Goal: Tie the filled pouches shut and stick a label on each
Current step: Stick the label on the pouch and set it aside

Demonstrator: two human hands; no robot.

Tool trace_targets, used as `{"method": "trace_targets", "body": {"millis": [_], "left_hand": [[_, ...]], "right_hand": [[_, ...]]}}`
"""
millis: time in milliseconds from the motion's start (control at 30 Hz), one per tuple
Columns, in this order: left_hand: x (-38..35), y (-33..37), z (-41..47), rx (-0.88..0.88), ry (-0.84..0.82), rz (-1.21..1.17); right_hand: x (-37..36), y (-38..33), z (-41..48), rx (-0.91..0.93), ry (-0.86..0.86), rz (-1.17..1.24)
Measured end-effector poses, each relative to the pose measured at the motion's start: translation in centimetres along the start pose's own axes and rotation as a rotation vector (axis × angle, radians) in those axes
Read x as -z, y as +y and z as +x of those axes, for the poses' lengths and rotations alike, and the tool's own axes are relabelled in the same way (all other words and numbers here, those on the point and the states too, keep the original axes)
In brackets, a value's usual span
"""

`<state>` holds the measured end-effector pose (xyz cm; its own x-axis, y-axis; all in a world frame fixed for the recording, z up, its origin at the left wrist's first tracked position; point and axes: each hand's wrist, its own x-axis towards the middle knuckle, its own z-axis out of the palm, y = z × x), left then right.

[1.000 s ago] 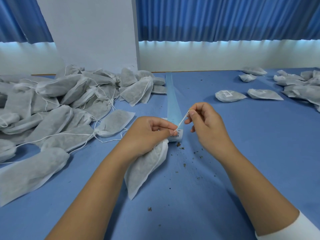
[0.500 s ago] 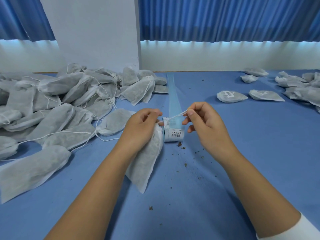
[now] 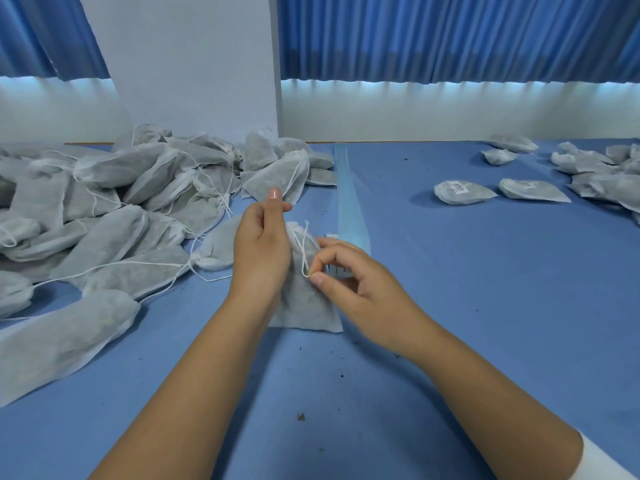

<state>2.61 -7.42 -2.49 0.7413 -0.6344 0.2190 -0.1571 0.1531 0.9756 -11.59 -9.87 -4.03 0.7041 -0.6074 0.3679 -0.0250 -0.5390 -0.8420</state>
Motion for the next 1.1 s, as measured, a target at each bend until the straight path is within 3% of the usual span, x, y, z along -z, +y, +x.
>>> {"method": "trace_targets", "body": {"millis": [233,367,467,667,833,967,1100], "left_hand": [[0.0,0.6,-0.4,0.154,-0.232,-0.118],[0.1,0.7,-0.7,0.214,-0.432,-0.041],[0.0,0.3,-0.7,0.153,-0.392,0.03],[-0.1,-0.4,-0.9,-0.098,-0.263,0.357],[-0.1,-0.3,-0.6,-0.01,-0.234,0.19],[0.0,0.1,-0.9,0.118,-0.301,0.068],[0.3,0.2,-0.9,0.136,-0.393,0.038]], "right_hand": [[1.6,-0.3,0.7,-0.111,0.209,0.127],[2.6,-0.2,0.9,-0.183,0.273,0.27],[2.6,-0.1,0.9,-0.151,0.317,0.226],[1.9,0.0,0.4,0.074,0.359,-0.101],[1.2,0.5,0.1,0.086,0.257,-0.339],[1.6,0.5,0.2,0.058,0.261,-0.329],[2.0,0.4,0.4,0.047,0.22,-0.259]]}}
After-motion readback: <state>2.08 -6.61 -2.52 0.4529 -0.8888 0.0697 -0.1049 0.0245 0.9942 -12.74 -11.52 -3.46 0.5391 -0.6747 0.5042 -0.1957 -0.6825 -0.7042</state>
